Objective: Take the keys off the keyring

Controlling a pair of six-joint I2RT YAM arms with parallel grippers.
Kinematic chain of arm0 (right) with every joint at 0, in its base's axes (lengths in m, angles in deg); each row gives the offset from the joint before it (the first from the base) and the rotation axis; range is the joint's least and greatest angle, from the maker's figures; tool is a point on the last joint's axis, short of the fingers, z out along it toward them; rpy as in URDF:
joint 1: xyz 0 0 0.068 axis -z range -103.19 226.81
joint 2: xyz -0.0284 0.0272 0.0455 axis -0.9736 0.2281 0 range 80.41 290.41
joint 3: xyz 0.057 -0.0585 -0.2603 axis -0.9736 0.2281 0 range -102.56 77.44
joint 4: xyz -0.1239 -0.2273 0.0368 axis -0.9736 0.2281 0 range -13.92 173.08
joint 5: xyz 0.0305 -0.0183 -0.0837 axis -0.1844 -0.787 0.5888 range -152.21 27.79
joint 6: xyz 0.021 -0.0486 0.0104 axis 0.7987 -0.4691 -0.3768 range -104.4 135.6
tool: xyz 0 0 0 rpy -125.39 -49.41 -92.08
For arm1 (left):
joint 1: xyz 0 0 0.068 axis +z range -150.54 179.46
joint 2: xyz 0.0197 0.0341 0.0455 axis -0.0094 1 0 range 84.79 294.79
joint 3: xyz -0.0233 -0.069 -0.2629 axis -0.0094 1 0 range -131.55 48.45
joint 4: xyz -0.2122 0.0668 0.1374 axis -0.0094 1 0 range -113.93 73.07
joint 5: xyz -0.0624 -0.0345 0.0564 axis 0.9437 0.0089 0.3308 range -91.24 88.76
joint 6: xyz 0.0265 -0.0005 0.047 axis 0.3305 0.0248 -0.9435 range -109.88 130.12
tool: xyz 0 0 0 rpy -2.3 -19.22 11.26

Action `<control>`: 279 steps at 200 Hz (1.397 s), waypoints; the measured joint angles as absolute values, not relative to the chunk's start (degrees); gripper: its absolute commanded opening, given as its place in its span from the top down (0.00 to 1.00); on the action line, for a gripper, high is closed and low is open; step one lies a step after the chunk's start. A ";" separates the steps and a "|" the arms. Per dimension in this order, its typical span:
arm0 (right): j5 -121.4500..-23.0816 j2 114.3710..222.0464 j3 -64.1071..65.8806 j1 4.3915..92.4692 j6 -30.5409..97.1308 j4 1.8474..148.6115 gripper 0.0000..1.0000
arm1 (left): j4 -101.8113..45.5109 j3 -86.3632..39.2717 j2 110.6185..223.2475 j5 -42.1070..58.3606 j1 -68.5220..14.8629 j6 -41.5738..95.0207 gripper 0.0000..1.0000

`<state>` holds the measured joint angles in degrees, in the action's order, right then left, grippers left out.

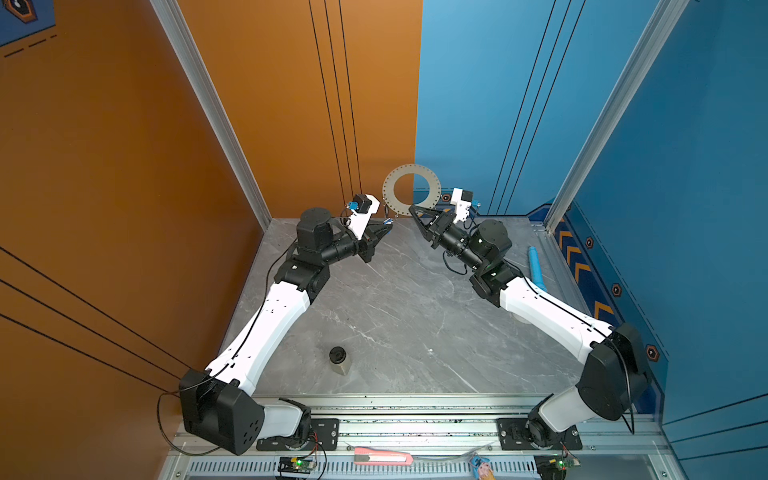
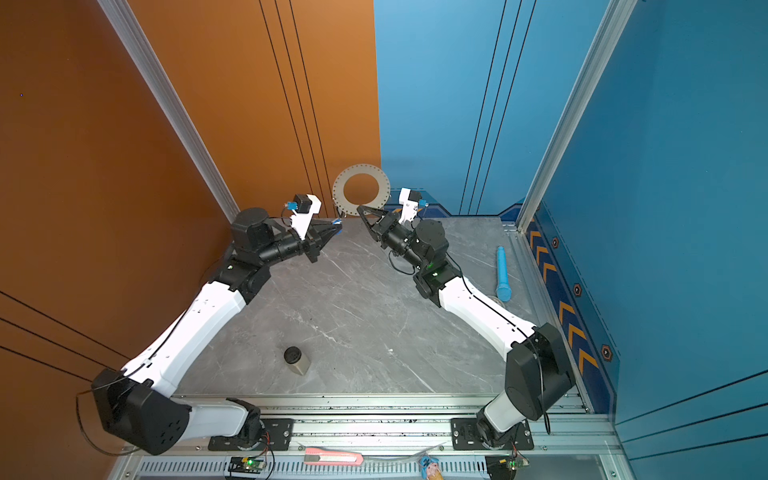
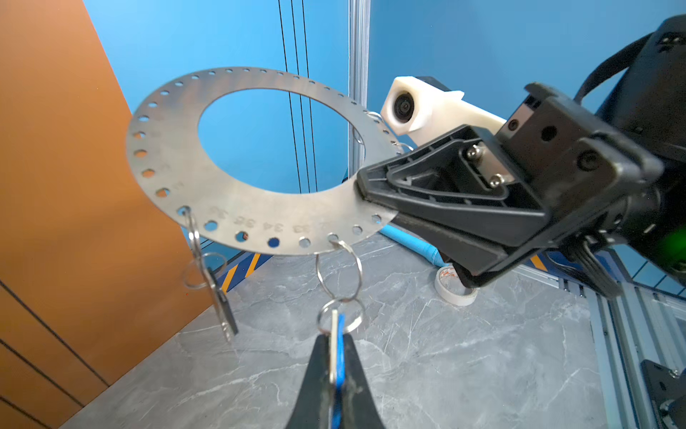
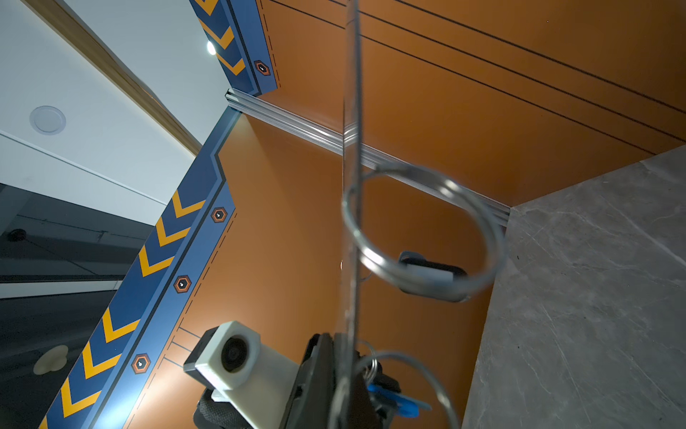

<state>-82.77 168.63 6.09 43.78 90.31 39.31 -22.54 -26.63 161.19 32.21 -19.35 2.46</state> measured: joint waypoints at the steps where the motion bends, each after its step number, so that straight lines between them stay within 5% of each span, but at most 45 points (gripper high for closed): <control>1: -82.73 168.59 6.18 43.78 90.31 39.31 0.96 | -22.32 -26.74 161.17 32.16 -19.35 2.33 1.00; 125: -79.03 165.03 18.70 39.06 88.59 38.98 0.71 | 6.37 -36.49 160.51 24.73 -19.37 -15.86 1.00; 220: -78.68 162.95 24.47 33.53 86.73 38.39 0.60 | 12.84 -37.52 160.54 22.72 -19.35 -19.01 1.00; 279: -83.18 158.54 17.54 33.68 72.41 52.68 0.55 | 13.37 -38.13 161.41 22.53 -19.30 -19.29 1.00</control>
